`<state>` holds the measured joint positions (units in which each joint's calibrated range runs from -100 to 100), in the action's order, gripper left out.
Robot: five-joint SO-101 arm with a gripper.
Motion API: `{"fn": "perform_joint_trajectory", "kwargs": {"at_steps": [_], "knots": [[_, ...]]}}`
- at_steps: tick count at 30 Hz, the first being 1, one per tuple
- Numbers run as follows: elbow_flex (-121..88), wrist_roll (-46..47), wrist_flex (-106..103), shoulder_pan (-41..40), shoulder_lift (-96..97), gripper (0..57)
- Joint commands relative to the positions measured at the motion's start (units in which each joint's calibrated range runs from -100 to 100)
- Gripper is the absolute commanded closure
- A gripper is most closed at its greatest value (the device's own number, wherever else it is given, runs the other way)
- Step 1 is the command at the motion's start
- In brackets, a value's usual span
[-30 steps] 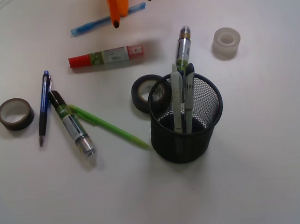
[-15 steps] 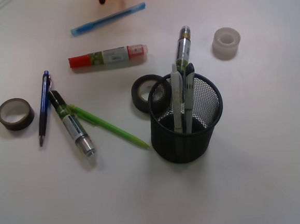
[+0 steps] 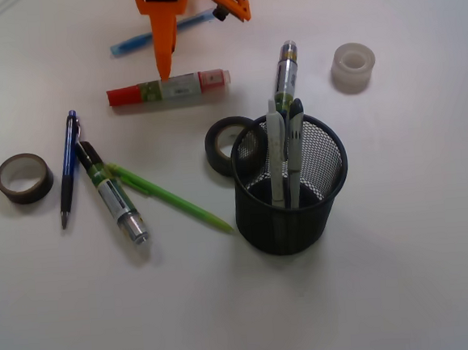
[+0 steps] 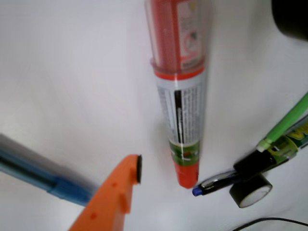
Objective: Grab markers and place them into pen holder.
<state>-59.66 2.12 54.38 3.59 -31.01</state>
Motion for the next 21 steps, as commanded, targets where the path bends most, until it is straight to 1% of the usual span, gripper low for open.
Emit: {"fn": "perform_joint_trajectory", "kwargs": {"at_steps": [1,9,12,13,15,17,19,21], "knots": [[5.04,-0.78,-0.40,-0.64,6.74,15.6],[15.09,-2.05,0.03,-3.33,24.25,15.6],[16.36,-2.64,1.43,-2.88,26.55,15.9],[16.54,-2.74,1.96,-2.80,26.55,17.1],[16.27,-2.78,2.13,-2.73,26.63,21.7],[16.18,-3.91,2.22,-2.73,26.89,27.7],[16.18,-4.74,2.22,-2.73,27.31,34.4],[16.18,-4.98,2.22,-2.80,27.40,42.4]]}}
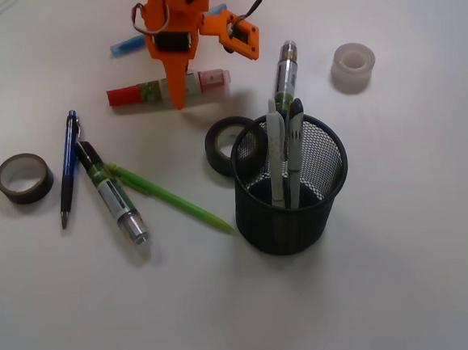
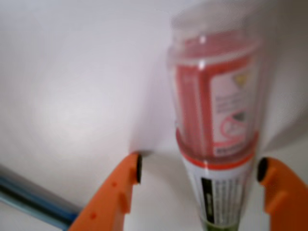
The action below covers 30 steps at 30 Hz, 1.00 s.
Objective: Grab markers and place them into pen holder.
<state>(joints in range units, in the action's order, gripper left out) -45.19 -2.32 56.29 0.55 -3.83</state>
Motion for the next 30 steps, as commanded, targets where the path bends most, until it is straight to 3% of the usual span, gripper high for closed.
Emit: {"fn": "perform_joint_trajectory", "kwargs": {"at_steps": [1,4,16,24,30], "knots": [[1.71,-0.54,0.32,0.16,0.22,46.7],[1.62,-0.39,0.23,-0.22,0.22,57.3],[6.33,-1.03,2.86,-2.09,-2.24,57.0],[26.35,-10.89,14.84,-6.65,-18.48,57.0],[34.41,-24.91,9.42,-6.80,-26.21,57.1]]}}
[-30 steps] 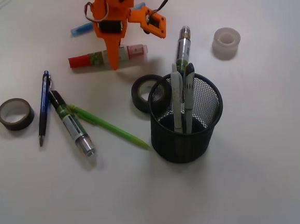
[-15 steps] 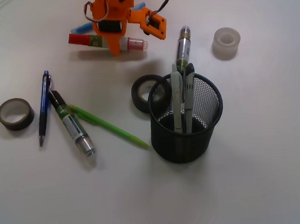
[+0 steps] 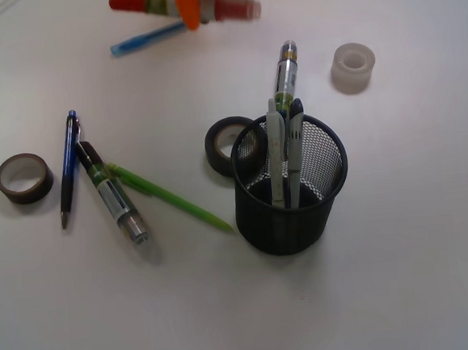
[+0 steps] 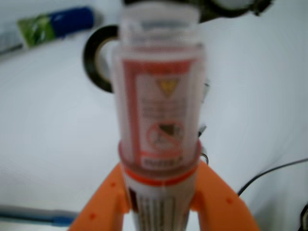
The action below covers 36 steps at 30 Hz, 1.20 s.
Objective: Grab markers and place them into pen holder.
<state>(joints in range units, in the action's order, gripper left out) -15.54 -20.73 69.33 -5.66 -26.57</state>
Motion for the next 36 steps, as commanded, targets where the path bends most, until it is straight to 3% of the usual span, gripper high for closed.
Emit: {"fn": "perform_joint_trajectory", "kwargs": {"at_steps": [1,7,18,28,30,34,36], "knots": [[5.13,-8.55,-6.60,-1.26,-3.39,57.1],[5.85,-17.88,-28.91,-5.29,6.30,57.1],[5.85,-25.15,-78.34,-9.11,27.46,57.1],[3.50,-30.43,-86.04,-8.96,37.32,56.0],[3.22,-30.43,-89.63,-9.03,38.94,50.7],[3.13,-30.23,-93.30,-9.11,41.23,29.1],[3.22,-30.18,-93.39,-9.11,41.57,20.9]]}}
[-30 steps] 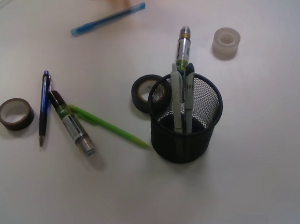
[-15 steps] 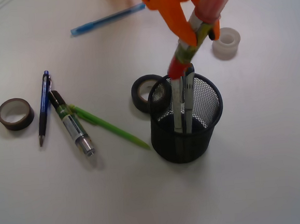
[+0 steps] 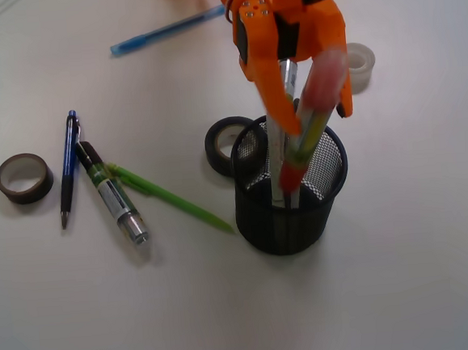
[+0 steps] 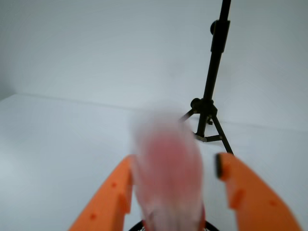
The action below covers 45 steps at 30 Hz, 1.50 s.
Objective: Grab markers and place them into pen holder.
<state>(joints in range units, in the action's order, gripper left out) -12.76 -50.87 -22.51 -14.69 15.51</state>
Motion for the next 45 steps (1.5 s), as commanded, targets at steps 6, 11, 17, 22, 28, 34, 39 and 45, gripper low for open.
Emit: {"fn": "perform_joint_trajectory", "kwargs": {"at_steps": [6,11,17,22,28,34,39,45], "knots": [[1.16,5.42,-1.03,0.29,-1.18,15.9],[1.25,11.48,13.84,0.22,-7.90,16.1],[7.96,14.21,60.04,1.12,-22.52,16.1],[8.50,4.54,83.84,1.79,-26.68,16.2],[4.15,-11.23,96.43,-5.84,-26.77,16.3],[-7.89,-17.83,87.07,-13.46,-26.68,16.3],[-23.29,-18.02,68.52,-14.43,-26.60,16.3],[-38.60,-18.80,51.99,-13.61,-26.60,16.3]]}}
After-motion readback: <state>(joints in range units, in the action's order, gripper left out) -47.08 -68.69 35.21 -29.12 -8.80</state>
